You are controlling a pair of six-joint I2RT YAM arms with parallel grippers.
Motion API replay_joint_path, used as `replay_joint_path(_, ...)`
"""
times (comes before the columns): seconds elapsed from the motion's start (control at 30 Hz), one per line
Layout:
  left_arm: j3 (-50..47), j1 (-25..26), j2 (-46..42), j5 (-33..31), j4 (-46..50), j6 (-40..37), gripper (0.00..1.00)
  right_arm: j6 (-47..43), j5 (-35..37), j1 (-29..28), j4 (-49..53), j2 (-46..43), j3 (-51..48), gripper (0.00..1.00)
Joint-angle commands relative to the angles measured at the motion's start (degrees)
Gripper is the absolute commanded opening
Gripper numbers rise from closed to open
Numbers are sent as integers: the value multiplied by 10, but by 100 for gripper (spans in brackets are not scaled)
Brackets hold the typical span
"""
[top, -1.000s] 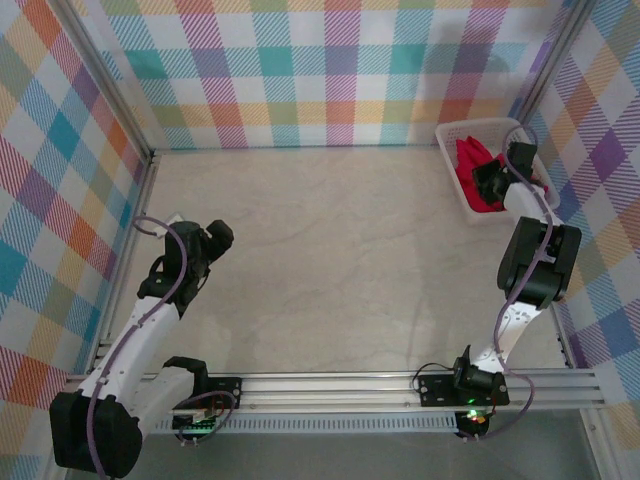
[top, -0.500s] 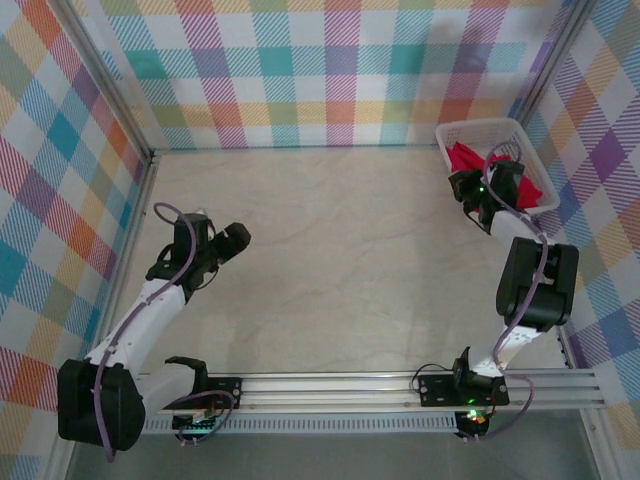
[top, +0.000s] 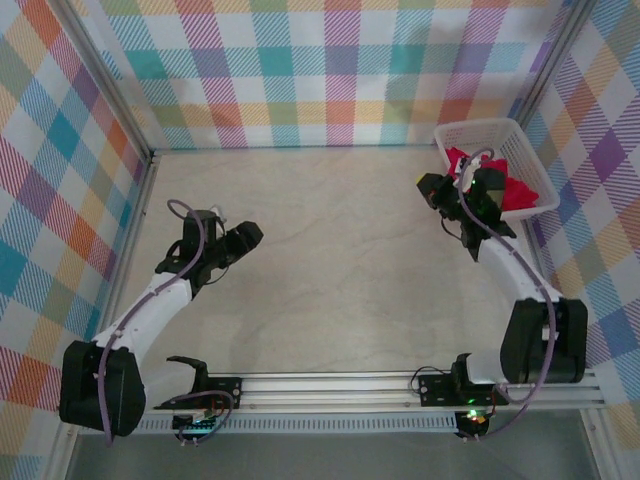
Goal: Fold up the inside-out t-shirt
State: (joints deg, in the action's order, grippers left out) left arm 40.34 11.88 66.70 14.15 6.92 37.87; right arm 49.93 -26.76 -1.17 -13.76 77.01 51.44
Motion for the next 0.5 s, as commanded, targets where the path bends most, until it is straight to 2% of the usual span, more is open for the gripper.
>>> replay_joint_path(0.0,20,13,20,9,-7,8,68,-60,35,-9,37,-61,-9,0)
replay_joint_path(0.13,23,30,39,4,-20,15,70,-103,148,-24,144,-95,5,0)
replay_joint_path(0.2,28,39,47,0,-21,15,71,-108,209,-24,193,-82,14,20)
replay_joint_path(0.23,32,43,51,-2,-19,14,73,-112,226,-24,203,-70,17,35)
replay_joint_path(0.3,39,50,57,-5,-12,13,76,-113,253,-24,206,-50,19,73)
replay_joint_path(0.33,43,53,60,-7,-7,12,77,-112,272,-24,213,-37,24,83)
replay_joint_path(0.4,49,58,62,-10,2,9,79,-103,315,-23,236,-11,42,91)
replay_joint_path(0.47,52,61,60,-15,9,5,80,-84,365,-23,268,19,64,93)
